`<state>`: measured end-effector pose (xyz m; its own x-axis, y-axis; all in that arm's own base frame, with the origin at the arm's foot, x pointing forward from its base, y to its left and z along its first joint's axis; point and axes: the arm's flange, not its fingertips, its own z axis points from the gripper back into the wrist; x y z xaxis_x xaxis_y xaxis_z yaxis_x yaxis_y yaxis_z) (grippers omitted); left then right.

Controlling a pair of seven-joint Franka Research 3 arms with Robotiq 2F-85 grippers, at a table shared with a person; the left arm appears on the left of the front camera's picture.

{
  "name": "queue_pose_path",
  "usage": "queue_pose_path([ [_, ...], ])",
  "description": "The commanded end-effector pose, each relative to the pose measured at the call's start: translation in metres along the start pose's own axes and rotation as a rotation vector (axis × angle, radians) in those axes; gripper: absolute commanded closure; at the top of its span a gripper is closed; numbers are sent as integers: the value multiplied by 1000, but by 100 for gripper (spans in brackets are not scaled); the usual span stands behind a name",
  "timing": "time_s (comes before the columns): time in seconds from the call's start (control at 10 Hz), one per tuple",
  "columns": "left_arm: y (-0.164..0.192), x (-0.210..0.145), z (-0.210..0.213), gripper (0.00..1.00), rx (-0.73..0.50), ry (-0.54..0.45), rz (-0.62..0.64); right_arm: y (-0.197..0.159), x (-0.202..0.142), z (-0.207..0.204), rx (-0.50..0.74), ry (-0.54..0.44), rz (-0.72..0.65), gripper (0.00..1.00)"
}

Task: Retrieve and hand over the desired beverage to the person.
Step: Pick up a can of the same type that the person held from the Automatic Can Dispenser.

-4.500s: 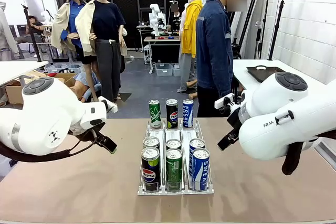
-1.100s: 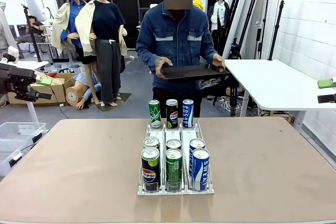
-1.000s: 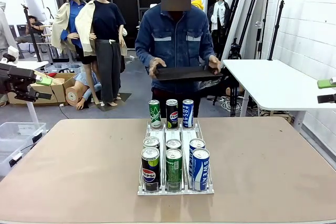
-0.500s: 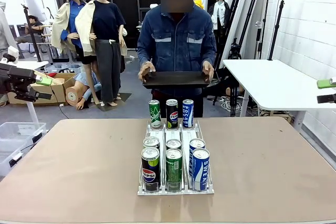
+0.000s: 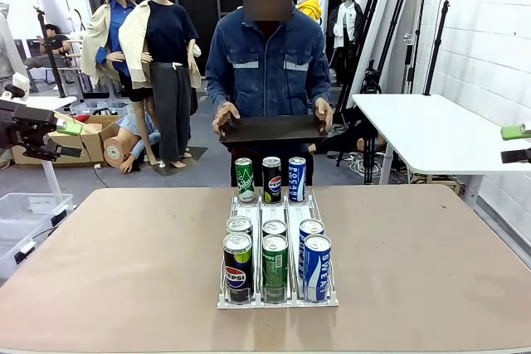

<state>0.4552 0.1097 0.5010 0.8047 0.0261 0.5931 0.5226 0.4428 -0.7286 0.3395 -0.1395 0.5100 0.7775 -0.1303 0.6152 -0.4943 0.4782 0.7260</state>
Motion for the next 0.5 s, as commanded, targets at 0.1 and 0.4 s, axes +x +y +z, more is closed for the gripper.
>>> queue_pose_path([
  [0.1,0,0,1,0,-3,-4,4,-1,0,1,14,-3,3,0],
  [0.4,0,0,1,0,-3,-4,4,-1,0,1,14,-3,3,0],
])
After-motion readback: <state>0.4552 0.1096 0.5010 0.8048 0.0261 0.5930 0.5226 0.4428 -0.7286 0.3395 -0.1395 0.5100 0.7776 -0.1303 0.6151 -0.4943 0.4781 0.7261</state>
